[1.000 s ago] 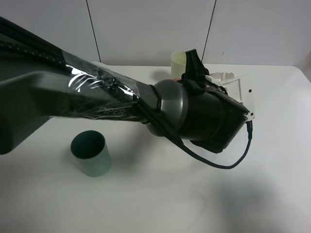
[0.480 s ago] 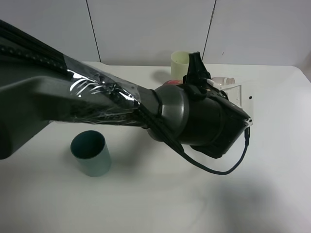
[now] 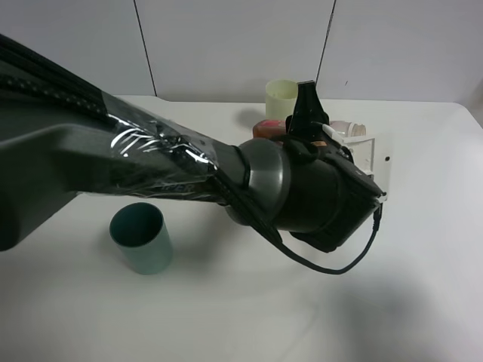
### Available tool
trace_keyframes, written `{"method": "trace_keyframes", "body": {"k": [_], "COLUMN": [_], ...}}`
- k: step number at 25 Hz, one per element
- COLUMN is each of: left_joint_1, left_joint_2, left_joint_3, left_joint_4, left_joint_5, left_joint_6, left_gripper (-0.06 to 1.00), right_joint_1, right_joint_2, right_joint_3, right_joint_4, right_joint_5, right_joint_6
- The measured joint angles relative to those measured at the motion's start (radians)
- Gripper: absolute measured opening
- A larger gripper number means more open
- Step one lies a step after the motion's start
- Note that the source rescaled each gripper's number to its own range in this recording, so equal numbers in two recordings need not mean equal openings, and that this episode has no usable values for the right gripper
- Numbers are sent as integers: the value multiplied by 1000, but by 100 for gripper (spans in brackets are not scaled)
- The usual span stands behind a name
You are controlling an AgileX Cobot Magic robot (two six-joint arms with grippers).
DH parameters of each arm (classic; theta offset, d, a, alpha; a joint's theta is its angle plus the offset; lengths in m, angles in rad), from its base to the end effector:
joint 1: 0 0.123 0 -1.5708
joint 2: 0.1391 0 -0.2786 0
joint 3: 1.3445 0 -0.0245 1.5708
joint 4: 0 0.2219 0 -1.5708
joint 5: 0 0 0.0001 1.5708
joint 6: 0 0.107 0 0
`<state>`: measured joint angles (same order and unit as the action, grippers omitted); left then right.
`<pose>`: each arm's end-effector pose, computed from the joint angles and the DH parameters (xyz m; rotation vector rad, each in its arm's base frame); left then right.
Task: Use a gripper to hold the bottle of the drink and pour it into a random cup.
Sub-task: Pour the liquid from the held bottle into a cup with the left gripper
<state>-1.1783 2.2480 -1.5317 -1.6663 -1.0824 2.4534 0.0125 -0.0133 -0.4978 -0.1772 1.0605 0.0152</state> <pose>0.2522 -0.3634 0.1662 1.3115 1.5730 0.9524 -0.0117 -0.0166 0.2566 0.0120 2.0258 -0.1941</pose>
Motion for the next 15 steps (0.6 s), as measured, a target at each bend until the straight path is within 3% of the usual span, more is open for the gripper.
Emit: {"method": "trace_keyframes", "body": {"k": [15], "left_joint_1": [-7], "left_joint_2": [13], "left_joint_3": [2], "left_joint_4": [109], "left_joint_5": [2], "left_joint_6": [0], "left_gripper": [0], "right_joint_1": [0], "right_joint_2": [0], "right_joint_3": [0], "right_joint_4": [0], "right_joint_5": [0], "right_joint_6": [0]}}
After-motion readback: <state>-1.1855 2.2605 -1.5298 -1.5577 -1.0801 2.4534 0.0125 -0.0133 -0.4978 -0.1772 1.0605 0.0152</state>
